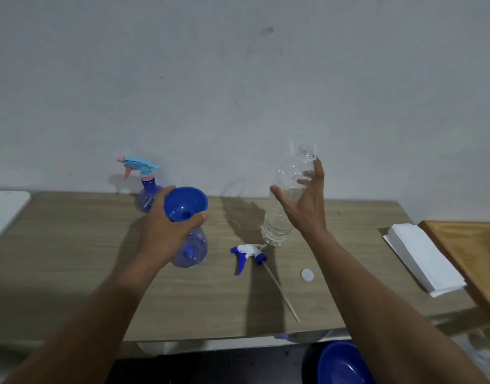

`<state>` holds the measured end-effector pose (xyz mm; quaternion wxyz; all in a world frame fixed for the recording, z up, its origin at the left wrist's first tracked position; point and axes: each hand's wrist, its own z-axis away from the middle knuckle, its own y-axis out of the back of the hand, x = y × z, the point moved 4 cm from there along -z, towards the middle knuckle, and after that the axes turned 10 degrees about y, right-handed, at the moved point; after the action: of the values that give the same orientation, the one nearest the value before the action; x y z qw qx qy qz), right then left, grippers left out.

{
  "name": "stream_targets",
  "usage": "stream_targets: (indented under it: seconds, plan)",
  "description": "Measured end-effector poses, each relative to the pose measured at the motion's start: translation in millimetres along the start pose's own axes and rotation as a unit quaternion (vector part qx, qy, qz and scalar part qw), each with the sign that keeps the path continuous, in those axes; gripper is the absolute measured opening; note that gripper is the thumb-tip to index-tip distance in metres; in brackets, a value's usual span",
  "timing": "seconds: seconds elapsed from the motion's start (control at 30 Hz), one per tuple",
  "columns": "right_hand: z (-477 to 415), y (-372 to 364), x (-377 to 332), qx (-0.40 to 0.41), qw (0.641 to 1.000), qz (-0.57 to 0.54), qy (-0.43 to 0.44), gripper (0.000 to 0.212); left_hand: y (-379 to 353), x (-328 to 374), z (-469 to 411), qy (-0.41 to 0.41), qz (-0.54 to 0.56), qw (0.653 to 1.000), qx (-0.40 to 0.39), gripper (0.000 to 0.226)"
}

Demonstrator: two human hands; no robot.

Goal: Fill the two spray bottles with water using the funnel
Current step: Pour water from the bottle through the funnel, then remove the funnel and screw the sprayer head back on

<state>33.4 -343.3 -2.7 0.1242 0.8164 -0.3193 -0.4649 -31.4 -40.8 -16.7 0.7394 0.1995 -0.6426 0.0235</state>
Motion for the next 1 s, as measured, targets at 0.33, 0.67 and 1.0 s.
stream_targets:
  seconds: [0.33, 0.67, 1.0]
  plan:
    - [9, 22, -18, -0.029, 0.998, 0.0, -0.048, 0.132, 0, 6, 6, 0.016, -0.003, 1.0, -0.022, 0.083]
    - [23, 31, -86, 0.104, 0.986, 0.096, 0.09, 0.091, 3, 7, 10, 0.036, 0.02, 0.998, -0.041, 0.117]
    - [35, -84, -161, -0.335, 0.936, 0.065, 0.09, 0.101, 6, -43, -1, 0.115, 0.052, 0.99, -0.061, 0.087]
